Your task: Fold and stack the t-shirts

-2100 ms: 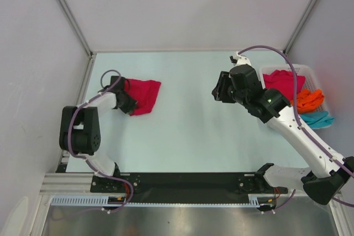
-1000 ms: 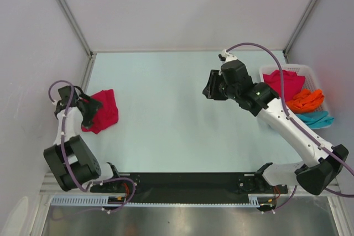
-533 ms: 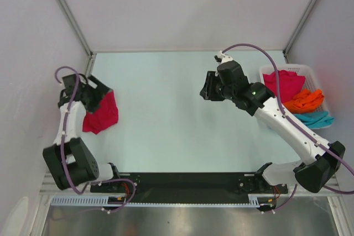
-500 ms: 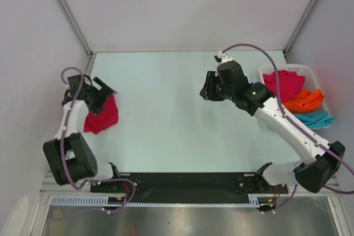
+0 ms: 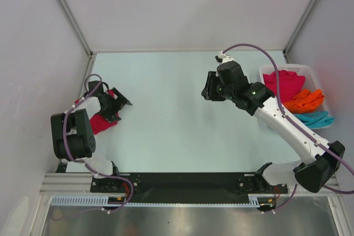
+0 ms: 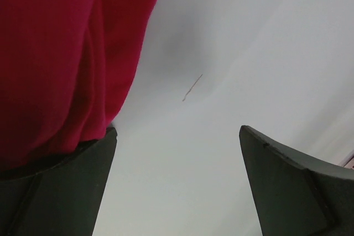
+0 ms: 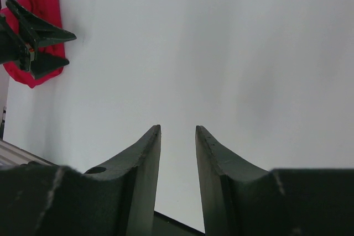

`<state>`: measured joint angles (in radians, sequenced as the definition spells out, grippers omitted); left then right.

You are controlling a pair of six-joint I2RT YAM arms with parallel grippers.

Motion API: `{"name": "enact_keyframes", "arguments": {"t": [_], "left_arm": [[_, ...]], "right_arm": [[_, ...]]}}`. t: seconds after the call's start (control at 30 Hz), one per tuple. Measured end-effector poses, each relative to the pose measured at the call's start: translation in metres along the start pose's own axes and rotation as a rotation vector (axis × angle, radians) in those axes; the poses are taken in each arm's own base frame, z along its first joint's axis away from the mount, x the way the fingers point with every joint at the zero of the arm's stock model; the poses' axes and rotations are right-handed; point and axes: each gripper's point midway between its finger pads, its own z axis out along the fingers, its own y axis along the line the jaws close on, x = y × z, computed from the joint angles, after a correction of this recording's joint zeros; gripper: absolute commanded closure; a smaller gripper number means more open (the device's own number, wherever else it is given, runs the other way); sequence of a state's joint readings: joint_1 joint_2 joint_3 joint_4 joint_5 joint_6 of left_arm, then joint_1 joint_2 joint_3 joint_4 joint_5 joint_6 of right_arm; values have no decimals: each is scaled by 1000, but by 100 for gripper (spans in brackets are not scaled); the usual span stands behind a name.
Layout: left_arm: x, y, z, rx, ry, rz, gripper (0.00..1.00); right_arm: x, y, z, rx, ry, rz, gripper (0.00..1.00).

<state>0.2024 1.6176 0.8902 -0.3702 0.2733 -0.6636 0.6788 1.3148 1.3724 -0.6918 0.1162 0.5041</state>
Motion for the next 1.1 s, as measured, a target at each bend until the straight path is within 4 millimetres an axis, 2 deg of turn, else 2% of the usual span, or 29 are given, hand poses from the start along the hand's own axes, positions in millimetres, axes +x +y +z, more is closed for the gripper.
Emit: {"name": "enact_keyframes", "arguments": {"t": [0.2, 0.37, 0.53, 0.7, 0.8, 0.97, 1.1], "left_arm": [[-8, 12, -3, -53, -25, -70, 1], [-15, 42, -17, -118, -89, -147, 1], [-18, 72, -39, -195, -146, -215, 1], [-22, 75, -52, -211, -187, -221, 1], [-21, 68, -53, -177, -177, -205, 2], [-13, 41, -55, -86, -149, -105, 1], [-23, 0, -86, 53, -238, 12, 1]], "right_arm": [[2, 0, 1, 3, 6, -1, 64], [4, -3, 0, 12, 15, -3, 64], [5, -3, 0, 16, 20, -4, 64], [6, -2, 0, 13, 22, -6, 64], [6, -1, -1, 11, 19, -8, 64], [8, 1, -2, 5, 20, -11, 65], [13, 5, -1, -2, 29, -15, 65]]}}
